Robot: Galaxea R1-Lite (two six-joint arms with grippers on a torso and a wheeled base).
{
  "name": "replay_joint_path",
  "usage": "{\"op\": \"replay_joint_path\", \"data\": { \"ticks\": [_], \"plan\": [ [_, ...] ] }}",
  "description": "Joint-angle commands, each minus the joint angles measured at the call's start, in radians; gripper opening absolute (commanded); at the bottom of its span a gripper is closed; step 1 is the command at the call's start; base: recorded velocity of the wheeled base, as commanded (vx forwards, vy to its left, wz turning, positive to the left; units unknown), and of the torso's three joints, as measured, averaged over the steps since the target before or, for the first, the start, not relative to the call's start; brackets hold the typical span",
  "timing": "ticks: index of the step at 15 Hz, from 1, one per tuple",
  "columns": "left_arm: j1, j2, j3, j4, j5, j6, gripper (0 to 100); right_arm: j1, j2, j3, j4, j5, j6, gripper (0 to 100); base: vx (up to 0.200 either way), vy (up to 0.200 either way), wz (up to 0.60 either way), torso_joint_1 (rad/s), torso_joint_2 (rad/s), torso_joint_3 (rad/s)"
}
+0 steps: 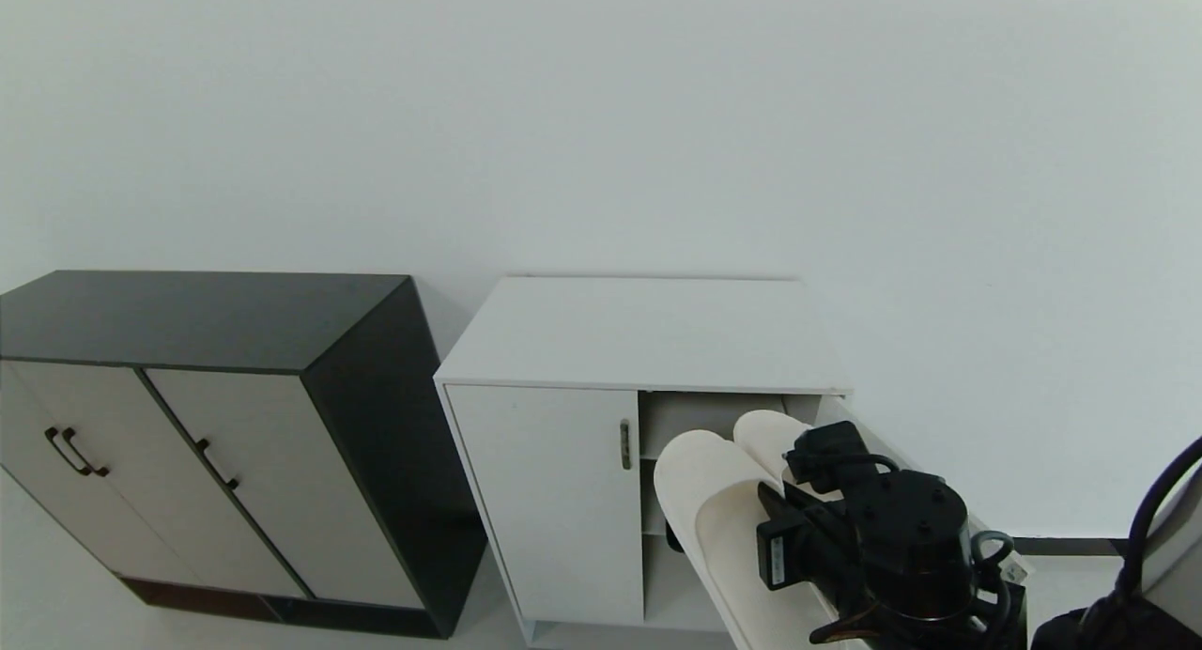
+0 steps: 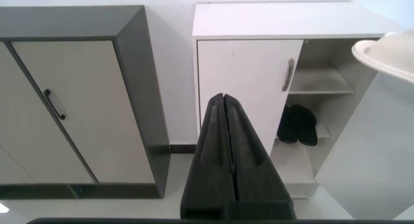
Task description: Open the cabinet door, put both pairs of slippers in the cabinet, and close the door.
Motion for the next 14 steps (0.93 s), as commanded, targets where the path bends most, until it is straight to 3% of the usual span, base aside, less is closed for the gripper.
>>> {"op": "replay_joint_path", "data": {
  "ticks": [1,14],
  "plan": [
    [0.0,0.0,0.0,0.0,0.0,0.0,0,0.001,0.035,0.002,-0.031,-0.001,-0.002,0,0.0,0.0,0.0,-0.154,0.34,0.173],
    [0.0,0.002,0.0,0.0,0.001,-0.011,0,0.004,0.043,-0.012,-0.044,0.014,-0.024,0,0.0,0.0,0.0,-0.181,0.41,0.225]
  ]
}}
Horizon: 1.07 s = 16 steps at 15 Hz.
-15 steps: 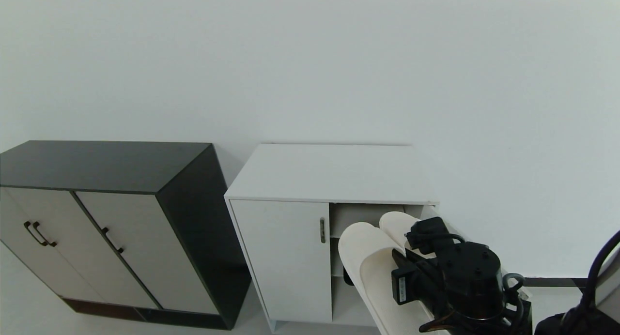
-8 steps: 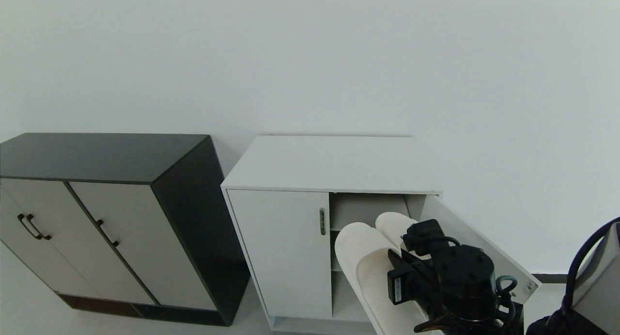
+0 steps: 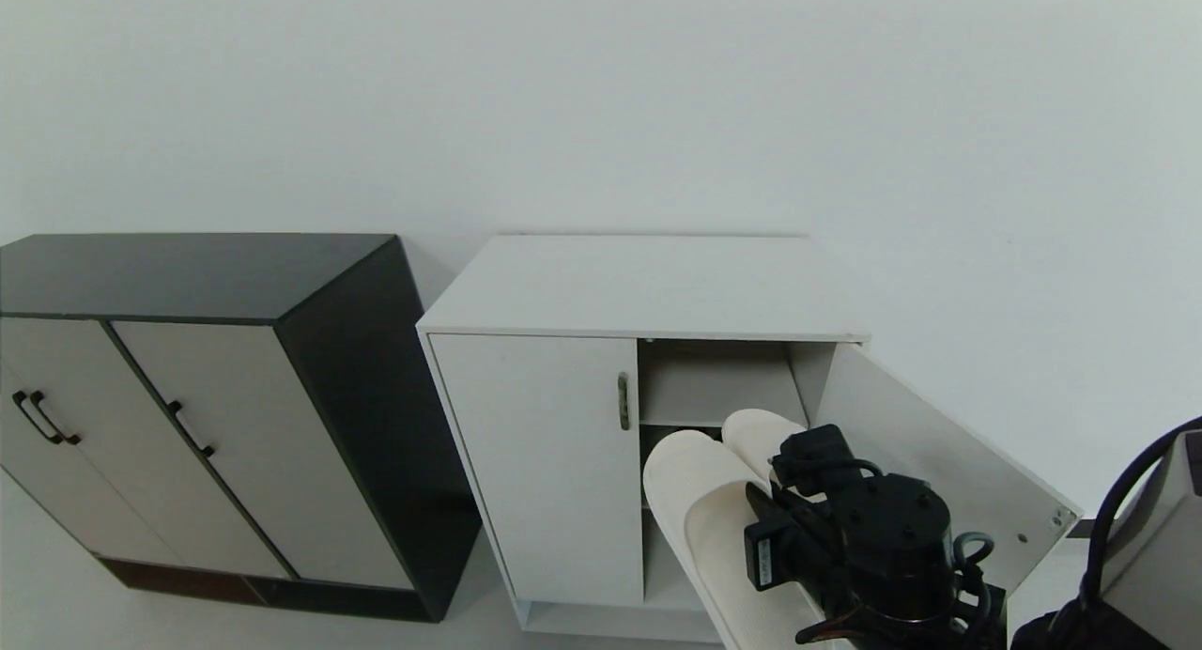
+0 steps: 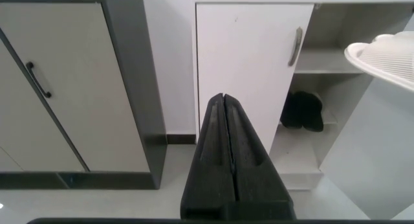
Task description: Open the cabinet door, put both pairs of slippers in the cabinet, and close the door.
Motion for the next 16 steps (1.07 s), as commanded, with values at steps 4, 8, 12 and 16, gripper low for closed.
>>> {"op": "replay_joint_path", "data": {
  "ticks": [4,8,12,16],
  "plan": [
    [-0.002,0.002,0.0,0.0,0.0,0.003,0,0.007,0.016,0.007,0.0,-0.002,0.003,0,0.0,0.0,0.0,-0.226,0.55,0.315],
    [-0.002,0.002,0.001,0.0,-0.001,0.012,0,0.028,0.024,0.015,-0.019,-0.001,0.002,0,0.0,0.0,0.0,-0.207,0.52,0.321],
    [0.0,0.002,0.0,0.0,-0.001,0.01,0,0.034,0.025,0.03,-0.037,-0.001,0.003,0,0.0,0.0,0.0,-0.176,0.5,0.318],
    [0.0,0.002,0.001,0.0,0.0,0.01,0,0.033,0.045,0.03,-0.039,0.002,0.008,0,0.0,0.0,0.0,-0.155,0.48,0.322]
  ]
}}
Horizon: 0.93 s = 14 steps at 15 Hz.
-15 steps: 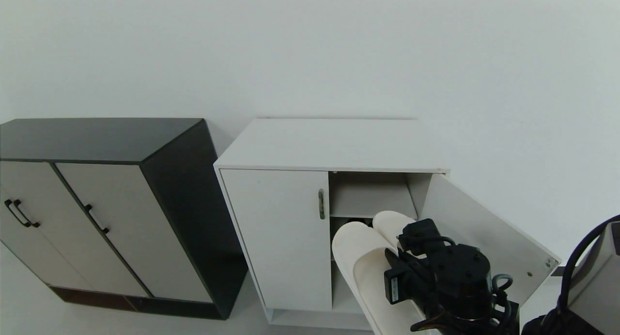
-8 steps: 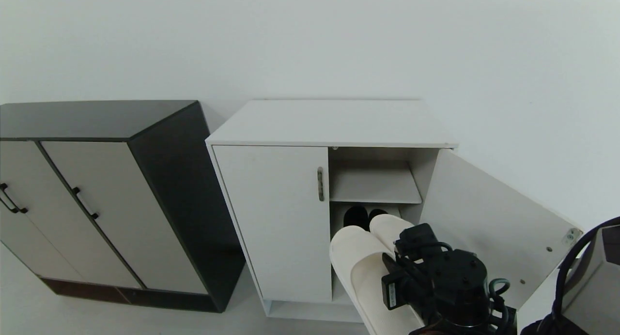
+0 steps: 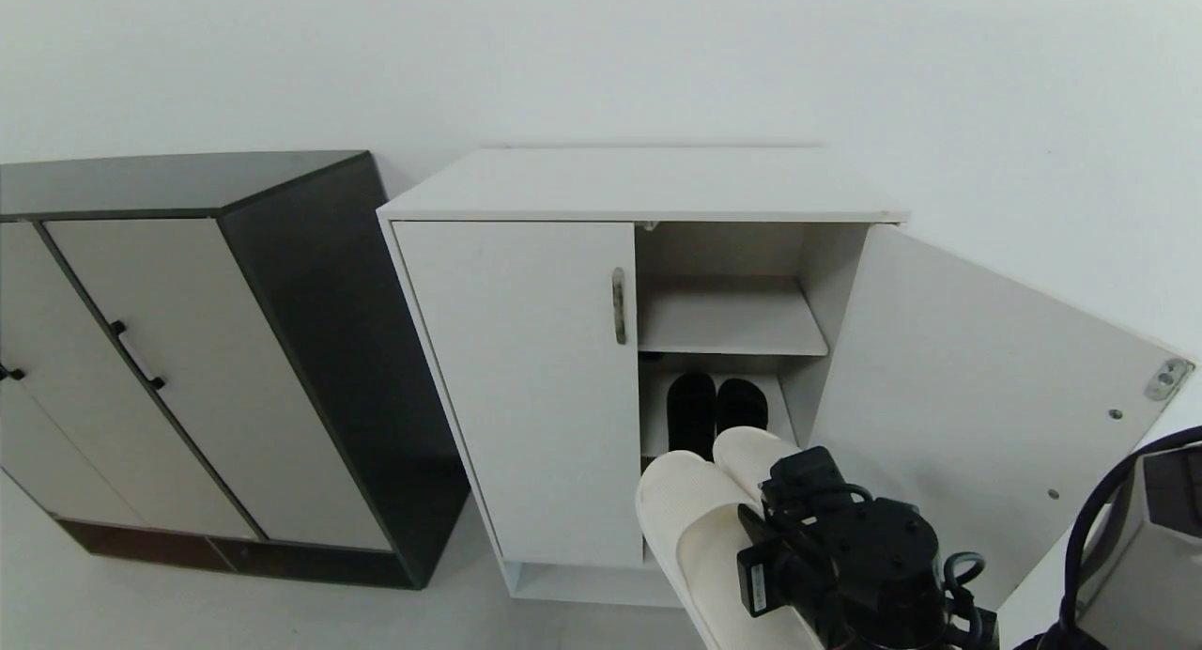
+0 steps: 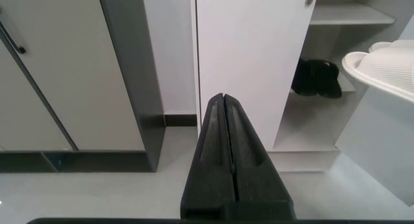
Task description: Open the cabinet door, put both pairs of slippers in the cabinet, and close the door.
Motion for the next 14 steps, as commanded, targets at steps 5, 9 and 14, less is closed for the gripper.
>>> {"op": "replay_joint_path", "data": {
  "ticks": [5,9,14],
  "plan": [
    [-0.002,0.002,0.0,0.0,0.001,-0.001,0,-0.012,0.007,0.004,0.0,0.0,0.0,0,0.0,0.0,0.0,-0.115,0.46,0.347],
    [-0.002,0.002,0.0,0.0,0.001,-0.001,0,-0.015,0.019,0.003,-0.002,0.003,0.002,0,0.0,0.0,0.0,-0.052,0.44,0.373],
    [0.0,0.002,0.0,0.0,0.001,-0.003,0,-0.015,0.03,-0.003,-0.002,0.003,0.002,0,0.0,0.0,0.0,-0.007,0.23,0.21]
  ]
}}
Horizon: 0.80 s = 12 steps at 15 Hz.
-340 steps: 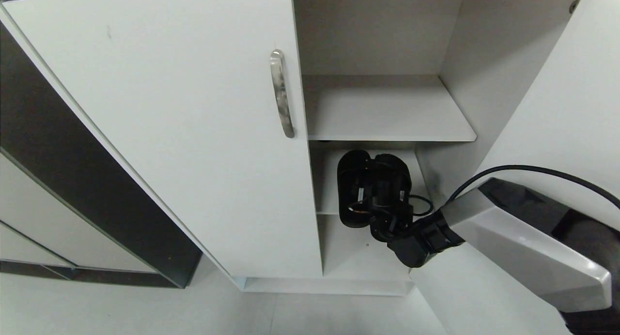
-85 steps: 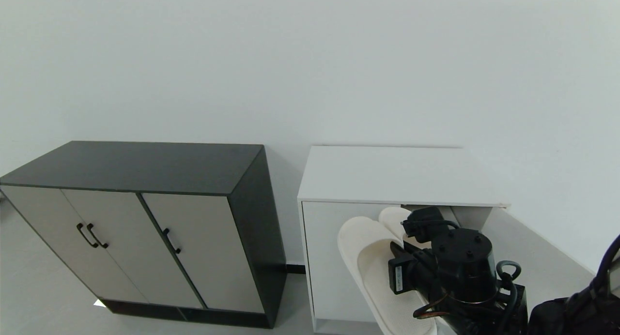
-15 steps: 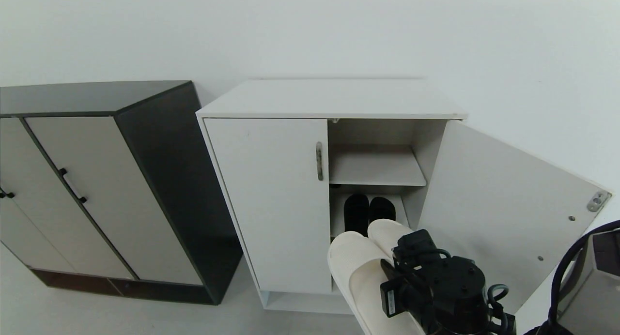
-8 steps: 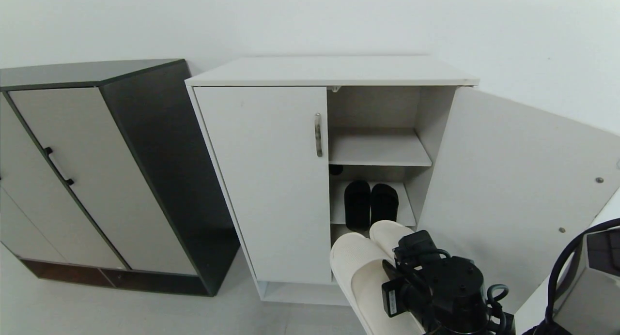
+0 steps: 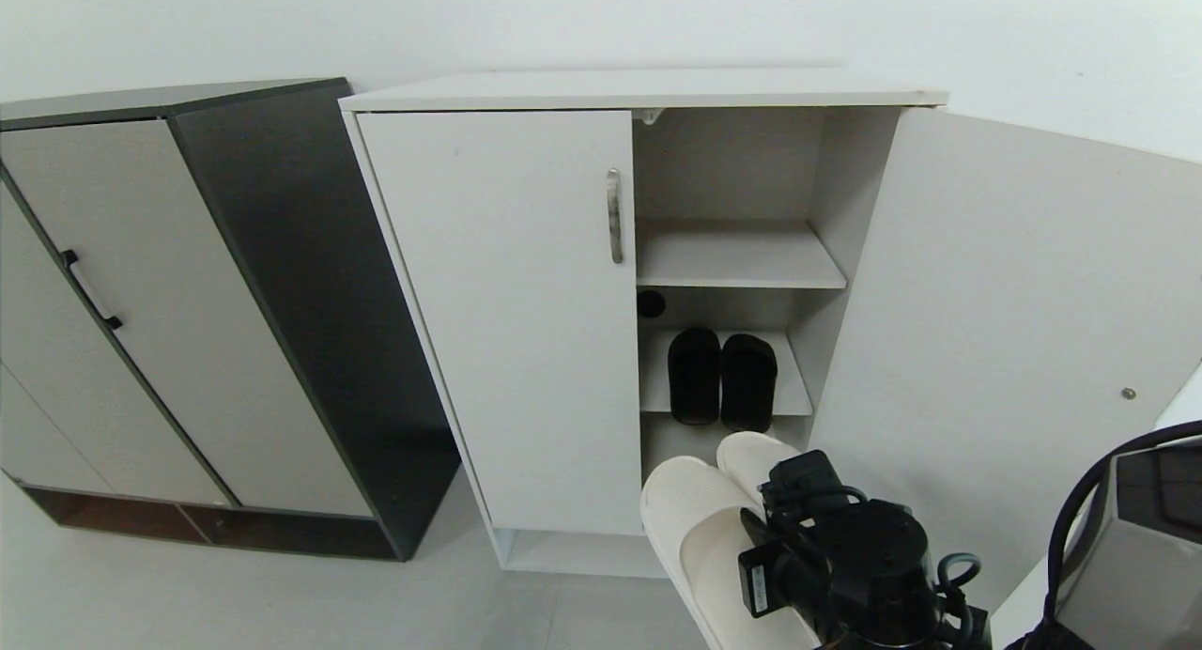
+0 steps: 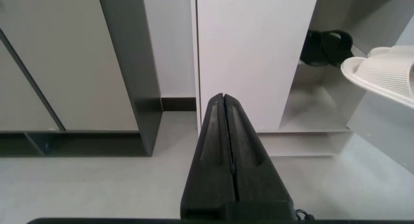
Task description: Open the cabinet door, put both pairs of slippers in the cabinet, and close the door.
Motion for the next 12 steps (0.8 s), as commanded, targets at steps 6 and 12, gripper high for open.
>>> {"op": "replay_joint_path", "data": {
  "ticks": [6,12],
  "plan": [
    [-0.001,0.002,-0.001,0.0,-0.001,0.003,0,-0.017,0.053,0.003,-0.069,0.0,-0.002,0,0.0,0.0,-0.1,0.0,0.0,0.0],
    [-0.001,0.002,0.0,0.0,0.0,0.004,0,-0.02,0.078,0.006,-0.094,0.027,-0.003,0,0.0,0.0,0.0,0.0,0.0,0.0]
  ]
}}
